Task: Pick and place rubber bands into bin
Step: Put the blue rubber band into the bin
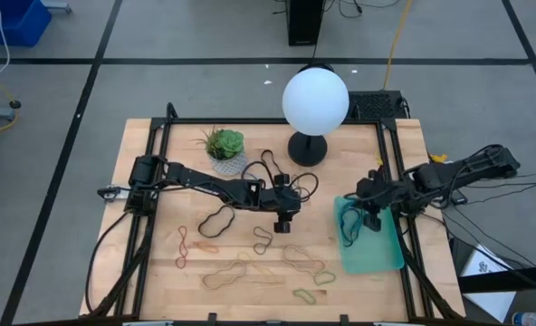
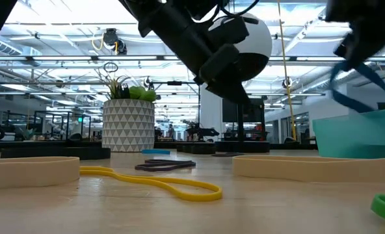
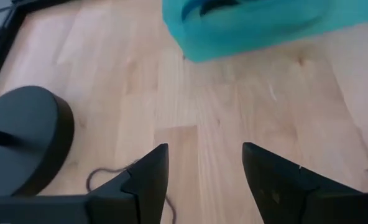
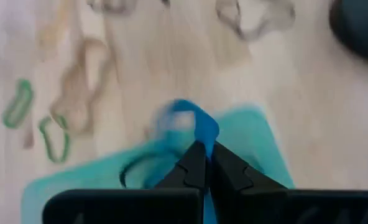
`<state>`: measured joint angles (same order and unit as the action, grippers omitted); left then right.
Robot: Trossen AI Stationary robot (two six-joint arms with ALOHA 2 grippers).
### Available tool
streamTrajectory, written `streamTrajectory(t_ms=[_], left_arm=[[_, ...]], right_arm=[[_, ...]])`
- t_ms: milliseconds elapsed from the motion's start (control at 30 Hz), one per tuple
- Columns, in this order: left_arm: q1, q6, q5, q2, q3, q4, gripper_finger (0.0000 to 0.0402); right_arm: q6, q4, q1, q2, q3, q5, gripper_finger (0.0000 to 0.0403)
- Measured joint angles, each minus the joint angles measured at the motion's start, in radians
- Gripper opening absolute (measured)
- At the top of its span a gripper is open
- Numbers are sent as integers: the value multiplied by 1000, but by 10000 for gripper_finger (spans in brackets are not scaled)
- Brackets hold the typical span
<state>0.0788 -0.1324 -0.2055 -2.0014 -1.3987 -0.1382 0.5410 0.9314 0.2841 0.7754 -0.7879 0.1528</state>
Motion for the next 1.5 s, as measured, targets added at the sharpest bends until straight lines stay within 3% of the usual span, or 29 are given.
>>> streamTrajectory(t_ms=[133, 333, 733, 1100, 1233, 1500], left_arm=[[-2, 3, -13, 0, 0, -6, 212], [-2, 4, -13, 0, 0, -11, 212], [-2, 6, -12, 0, 0, -15, 212], [-2, 6, 0, 0, 0, -14, 212], [-2, 6, 0, 0, 0, -14, 212], [0, 7, 3, 0, 0, -13, 212]], right_arm=[[143, 117, 39, 36, 3, 0, 0], [235, 69, 83, 83, 102, -57, 0], [285, -134, 99, 123, 302, -78, 3], [312, -162, 99, 122, 318, -138, 24], [306, -168, 99, 122, 318, -124, 45], [292, -165, 99, 122, 319, -71, 130]])
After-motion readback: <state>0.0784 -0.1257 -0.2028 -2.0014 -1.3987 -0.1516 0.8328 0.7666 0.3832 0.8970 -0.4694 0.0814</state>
